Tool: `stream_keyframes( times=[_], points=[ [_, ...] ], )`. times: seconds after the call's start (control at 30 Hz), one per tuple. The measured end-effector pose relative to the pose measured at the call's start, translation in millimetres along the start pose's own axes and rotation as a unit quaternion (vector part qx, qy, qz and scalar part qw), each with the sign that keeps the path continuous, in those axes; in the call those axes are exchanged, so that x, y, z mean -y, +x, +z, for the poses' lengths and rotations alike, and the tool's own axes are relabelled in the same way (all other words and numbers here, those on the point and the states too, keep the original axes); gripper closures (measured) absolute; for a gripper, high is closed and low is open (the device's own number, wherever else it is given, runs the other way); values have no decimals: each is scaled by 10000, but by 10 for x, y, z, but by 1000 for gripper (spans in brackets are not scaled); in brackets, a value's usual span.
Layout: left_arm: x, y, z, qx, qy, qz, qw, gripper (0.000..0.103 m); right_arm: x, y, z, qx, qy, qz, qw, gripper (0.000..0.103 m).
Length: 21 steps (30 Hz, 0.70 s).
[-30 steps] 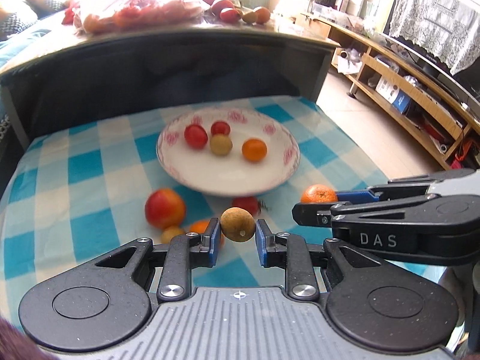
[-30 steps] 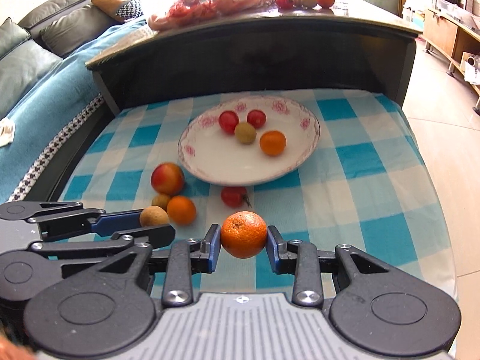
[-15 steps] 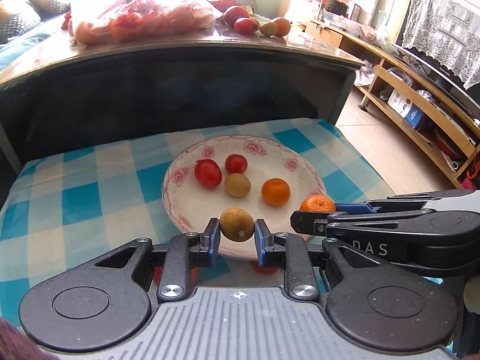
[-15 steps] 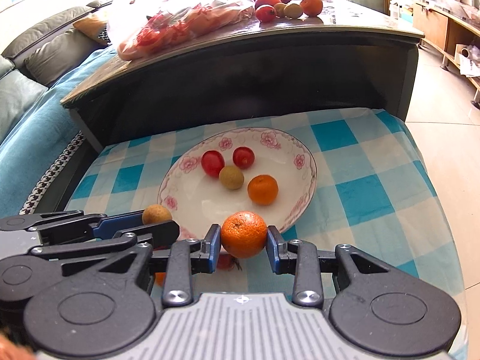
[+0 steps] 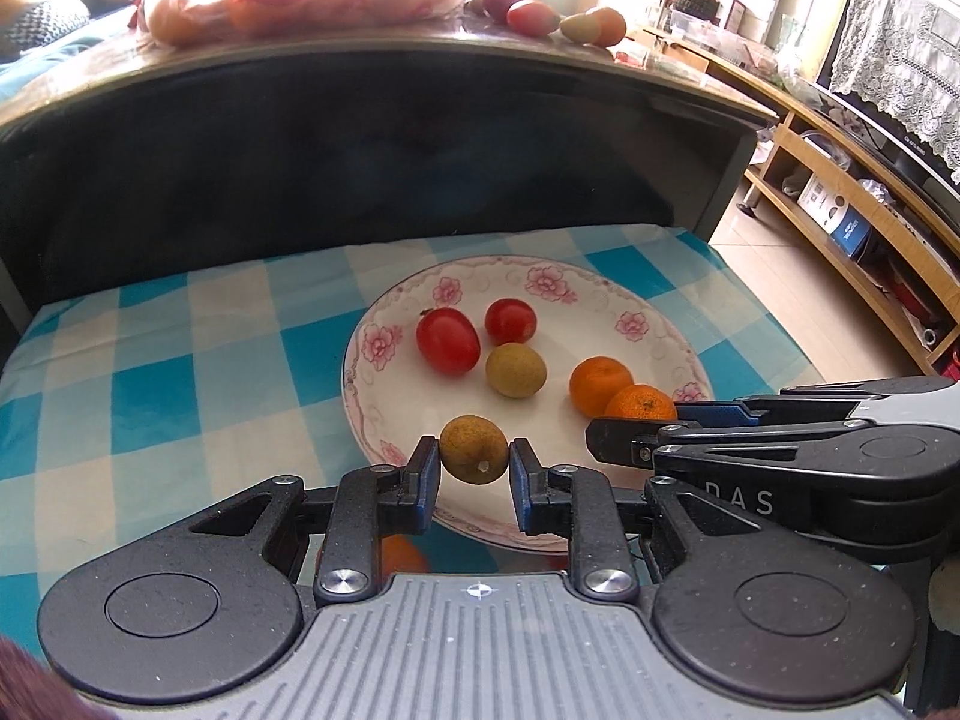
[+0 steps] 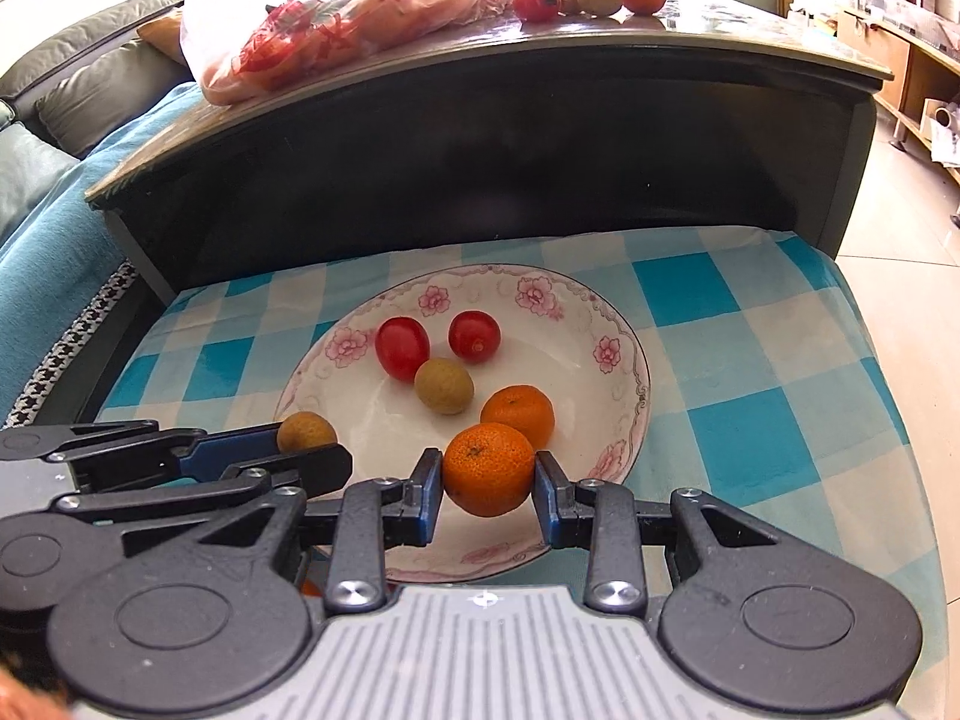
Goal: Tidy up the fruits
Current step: 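Open both grippers to drop the brown fruit and tangerine into the bowl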
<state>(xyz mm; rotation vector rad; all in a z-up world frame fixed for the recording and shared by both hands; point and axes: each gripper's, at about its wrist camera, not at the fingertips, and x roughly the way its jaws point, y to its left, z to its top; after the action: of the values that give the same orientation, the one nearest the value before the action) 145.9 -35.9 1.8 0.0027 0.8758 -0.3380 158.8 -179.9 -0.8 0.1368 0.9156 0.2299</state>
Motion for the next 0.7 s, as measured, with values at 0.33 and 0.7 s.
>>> stream_keyframes(
  times=[0.33,0.7],
  points=[
    [-8,14,-2,15,-20,35,10000,68,7,50,-8,19,-10,-5,10000,67],
    [-39,-188,52,181,-68,88,9998,64,7,-136,50,313,64,-27,9995,68]
  ],
)
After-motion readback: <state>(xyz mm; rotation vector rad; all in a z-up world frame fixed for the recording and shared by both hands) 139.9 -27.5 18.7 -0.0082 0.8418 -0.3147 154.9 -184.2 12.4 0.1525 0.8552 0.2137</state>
